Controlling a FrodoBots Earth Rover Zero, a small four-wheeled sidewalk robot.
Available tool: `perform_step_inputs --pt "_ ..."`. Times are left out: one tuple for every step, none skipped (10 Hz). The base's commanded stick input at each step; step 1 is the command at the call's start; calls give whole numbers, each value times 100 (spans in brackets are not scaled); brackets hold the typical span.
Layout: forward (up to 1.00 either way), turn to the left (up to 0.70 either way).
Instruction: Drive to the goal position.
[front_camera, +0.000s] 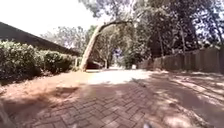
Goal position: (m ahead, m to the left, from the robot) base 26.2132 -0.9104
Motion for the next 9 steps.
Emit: perform_step_inputs --pt "70 0" --pt "70 0" --pt "70 0" --pt "70 0" --pt "70 0" --pt "70 0" --pt "70 0" --pt "70 0" --pt "70 0"
